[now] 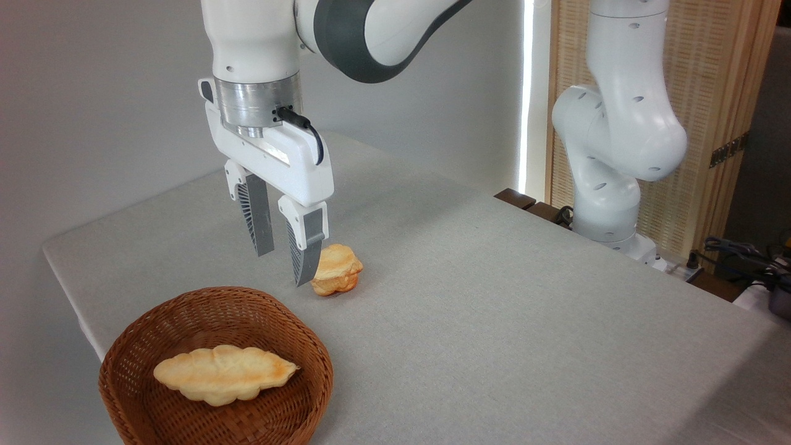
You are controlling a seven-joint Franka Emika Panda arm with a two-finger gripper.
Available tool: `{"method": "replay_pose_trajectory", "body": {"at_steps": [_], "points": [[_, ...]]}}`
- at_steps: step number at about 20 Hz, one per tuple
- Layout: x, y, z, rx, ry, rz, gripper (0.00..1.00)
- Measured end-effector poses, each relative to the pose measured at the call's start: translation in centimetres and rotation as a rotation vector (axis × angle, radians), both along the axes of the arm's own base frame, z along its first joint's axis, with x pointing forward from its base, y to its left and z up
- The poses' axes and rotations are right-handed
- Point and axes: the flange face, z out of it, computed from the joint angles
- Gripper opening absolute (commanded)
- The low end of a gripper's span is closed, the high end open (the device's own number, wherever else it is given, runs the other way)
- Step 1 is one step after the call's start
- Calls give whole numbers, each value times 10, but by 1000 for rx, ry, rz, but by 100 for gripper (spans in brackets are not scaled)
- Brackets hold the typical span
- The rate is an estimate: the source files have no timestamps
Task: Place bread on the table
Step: 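Move the gripper over the basket and lower it onto the long bread roll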
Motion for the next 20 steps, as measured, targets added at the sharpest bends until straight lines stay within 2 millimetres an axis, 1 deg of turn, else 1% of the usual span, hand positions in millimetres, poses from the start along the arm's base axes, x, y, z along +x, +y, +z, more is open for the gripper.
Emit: {"method": "replay_pose_trajectory", "body": {"at_steps": [5,7,9,11,14,17,20], "points": [[1,-2,1,-1,-11,-3,100],[8,-5,3,-6,-68,-2,100],[19,-7,-1,-10,-126,2,100],[28,-9,-10,-4,-154,-14,100],[41,-11,-28,37,-198,-124,100],[57,-14,-57,86,-226,-241,100],[66,-15,-82,149,-224,-298,100]]}}
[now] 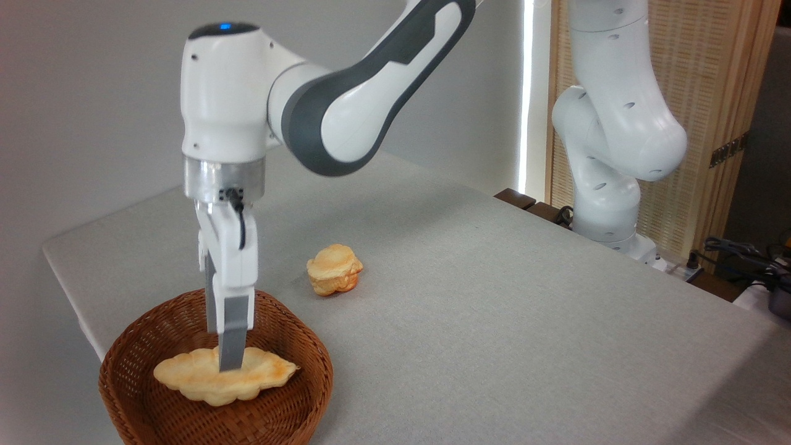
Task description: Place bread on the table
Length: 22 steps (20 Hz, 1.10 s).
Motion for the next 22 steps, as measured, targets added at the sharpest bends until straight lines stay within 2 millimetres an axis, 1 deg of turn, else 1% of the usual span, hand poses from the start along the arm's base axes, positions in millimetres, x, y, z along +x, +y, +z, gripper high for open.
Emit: {"method": "replay_pose_trajectory", "body": {"at_steps": [3,5,10,14,15,16,17,18,19,22], "points": [[8,-2,-22,61,-16,-39,100],[11,-6,-32,82,-19,-57,100],[10,-15,-38,94,-11,-99,100],[7,-31,-44,92,8,-125,100],[6,-34,-45,91,11,-130,94],[6,-35,-46,91,13,-132,82],[5,-35,-47,91,14,-133,58],[5,-35,-47,91,15,-133,38],[5,-35,-47,91,15,-133,33],[5,-36,-47,91,15,-133,32]]}}
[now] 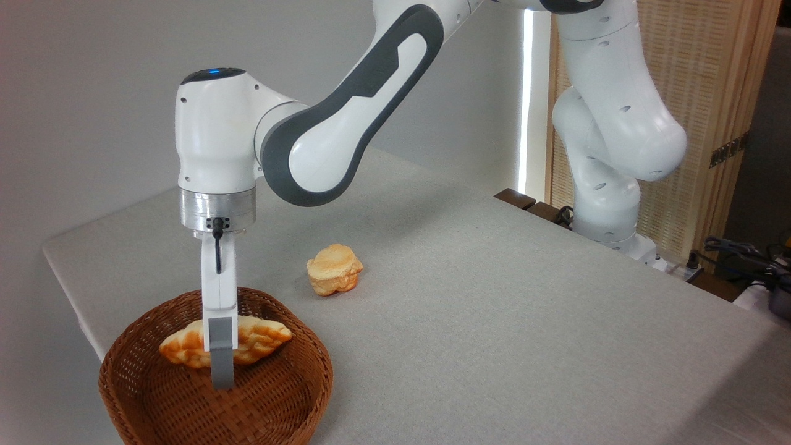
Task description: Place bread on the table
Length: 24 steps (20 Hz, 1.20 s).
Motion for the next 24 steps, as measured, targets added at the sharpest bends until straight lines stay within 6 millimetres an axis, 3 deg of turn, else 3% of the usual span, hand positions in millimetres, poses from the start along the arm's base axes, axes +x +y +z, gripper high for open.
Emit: {"method": "replay_pose_trajectory", "body": {"at_steps": [10,12,15,19,24], "points": [[-4,-7,-3,3,27,-8,33],[-4,-7,-2,-15,28,11,40],[-3,-7,5,-59,20,69,40],[-7,4,37,-96,7,188,40],[-32,46,90,-142,90,312,40]]}}
